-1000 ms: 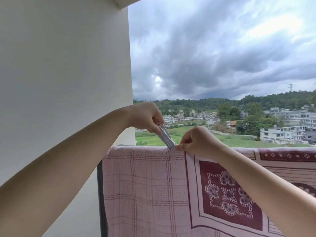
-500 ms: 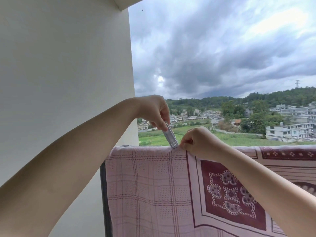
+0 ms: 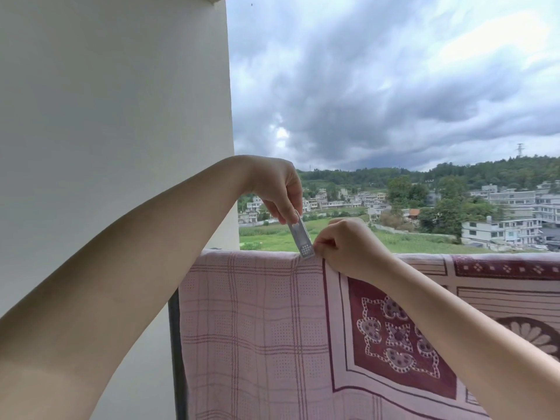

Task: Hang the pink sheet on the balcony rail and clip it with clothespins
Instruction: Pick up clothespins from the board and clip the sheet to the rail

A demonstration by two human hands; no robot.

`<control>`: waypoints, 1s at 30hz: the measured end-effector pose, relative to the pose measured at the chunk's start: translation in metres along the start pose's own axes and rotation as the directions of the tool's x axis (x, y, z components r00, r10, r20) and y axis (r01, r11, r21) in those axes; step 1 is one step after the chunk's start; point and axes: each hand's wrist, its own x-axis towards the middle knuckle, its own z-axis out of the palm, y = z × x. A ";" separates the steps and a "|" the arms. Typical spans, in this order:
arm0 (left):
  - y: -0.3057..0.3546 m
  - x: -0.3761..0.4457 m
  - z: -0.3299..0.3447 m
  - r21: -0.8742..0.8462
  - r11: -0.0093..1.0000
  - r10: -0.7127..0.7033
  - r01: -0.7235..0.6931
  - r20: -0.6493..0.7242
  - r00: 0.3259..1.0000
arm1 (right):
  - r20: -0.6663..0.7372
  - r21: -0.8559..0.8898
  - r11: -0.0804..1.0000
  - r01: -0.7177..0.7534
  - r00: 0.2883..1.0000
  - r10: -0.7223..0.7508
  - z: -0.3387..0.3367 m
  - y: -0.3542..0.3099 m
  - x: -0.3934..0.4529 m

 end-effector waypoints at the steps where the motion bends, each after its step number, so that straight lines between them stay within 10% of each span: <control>1: 0.001 0.001 0.001 0.006 1.000 0.003 -0.003 0.003 1.000 | -0.006 0.003 1.000 -0.009 1.000 0.009 0.000 0.000 0.000; 18: 0.024 0.004 0.003 0.373 0.927 0.023 -0.034 0.035 0.999 | -0.110 0.040 0.999 -0.004 0.994 0.009 0.000 0.001 0.000; 30: -0.013 -0.021 0.048 0.193 0.965 0.227 -0.180 -0.262 0.938 | -0.068 0.030 0.996 -0.079 0.994 0.081 0.001 0.002 0.001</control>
